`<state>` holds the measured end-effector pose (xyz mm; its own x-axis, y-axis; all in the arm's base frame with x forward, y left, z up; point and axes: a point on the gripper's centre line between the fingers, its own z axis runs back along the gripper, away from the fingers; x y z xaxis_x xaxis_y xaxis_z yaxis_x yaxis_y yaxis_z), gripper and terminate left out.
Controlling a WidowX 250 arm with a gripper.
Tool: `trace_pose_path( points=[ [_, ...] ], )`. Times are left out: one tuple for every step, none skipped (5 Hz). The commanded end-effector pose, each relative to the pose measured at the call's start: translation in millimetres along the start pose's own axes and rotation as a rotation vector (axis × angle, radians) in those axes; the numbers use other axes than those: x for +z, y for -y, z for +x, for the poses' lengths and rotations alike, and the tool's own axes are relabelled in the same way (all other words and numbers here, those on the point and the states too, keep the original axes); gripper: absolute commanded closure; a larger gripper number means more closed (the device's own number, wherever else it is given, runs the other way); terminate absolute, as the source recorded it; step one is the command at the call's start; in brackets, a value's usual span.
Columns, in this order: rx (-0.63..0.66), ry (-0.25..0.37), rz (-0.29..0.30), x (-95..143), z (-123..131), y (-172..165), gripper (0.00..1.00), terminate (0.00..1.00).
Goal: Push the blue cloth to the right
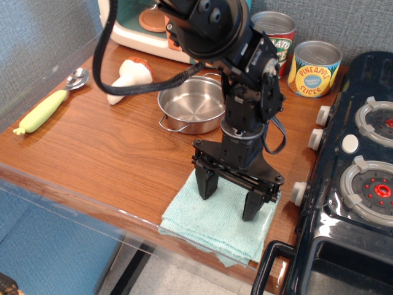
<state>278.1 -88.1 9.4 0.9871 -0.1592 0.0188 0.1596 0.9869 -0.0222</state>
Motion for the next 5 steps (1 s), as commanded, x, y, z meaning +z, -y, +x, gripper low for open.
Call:
trace_pose_path(
  points=[
    [-0.012, 0.111, 0.031, 59, 2, 3, 0.0, 0.0],
    [0.005, 0.107, 0.033, 68, -2, -3, 0.0, 0.0],
    [0.027, 0.061, 0.094, 68, -5, -10, 0.0, 0.0],
    [0.027, 0.061, 0.094, 68, -5, -10, 0.0, 0.0],
    [0.027, 0.061, 0.094, 68, -5, -10, 0.0, 1.0]
  ],
)
